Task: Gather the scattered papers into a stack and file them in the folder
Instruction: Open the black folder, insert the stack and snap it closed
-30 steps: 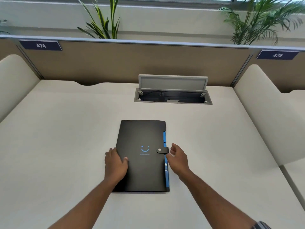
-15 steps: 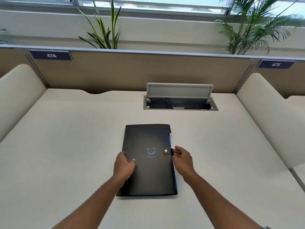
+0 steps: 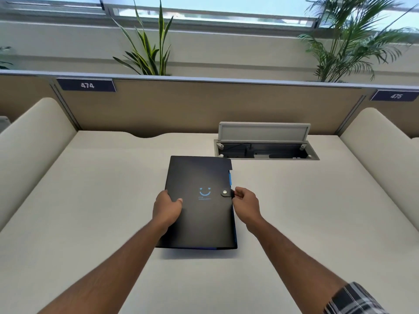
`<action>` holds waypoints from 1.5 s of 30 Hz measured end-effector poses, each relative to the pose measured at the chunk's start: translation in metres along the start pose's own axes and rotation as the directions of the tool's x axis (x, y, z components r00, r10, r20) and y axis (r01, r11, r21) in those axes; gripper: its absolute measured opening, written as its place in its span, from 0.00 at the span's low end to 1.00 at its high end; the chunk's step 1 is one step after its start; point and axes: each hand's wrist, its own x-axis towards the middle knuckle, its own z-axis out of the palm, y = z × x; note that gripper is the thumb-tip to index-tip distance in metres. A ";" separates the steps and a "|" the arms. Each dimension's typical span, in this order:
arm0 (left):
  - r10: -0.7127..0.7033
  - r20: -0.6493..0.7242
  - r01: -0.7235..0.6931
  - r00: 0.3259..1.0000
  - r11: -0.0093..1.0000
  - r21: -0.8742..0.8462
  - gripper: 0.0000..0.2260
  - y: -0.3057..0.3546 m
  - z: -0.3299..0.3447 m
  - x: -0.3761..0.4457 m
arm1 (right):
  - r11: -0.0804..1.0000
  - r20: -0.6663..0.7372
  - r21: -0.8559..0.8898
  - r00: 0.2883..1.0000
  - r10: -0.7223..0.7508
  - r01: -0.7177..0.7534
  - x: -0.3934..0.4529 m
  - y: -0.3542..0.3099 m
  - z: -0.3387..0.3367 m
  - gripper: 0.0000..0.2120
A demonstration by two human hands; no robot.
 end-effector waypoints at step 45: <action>0.290 0.073 -0.292 0.954 0.847 0.443 0.32 -0.016 -0.016 0.240 | 0.762 0.018 -0.618 0.973 -0.230 0.192 0.185 -0.023 0.139 0.31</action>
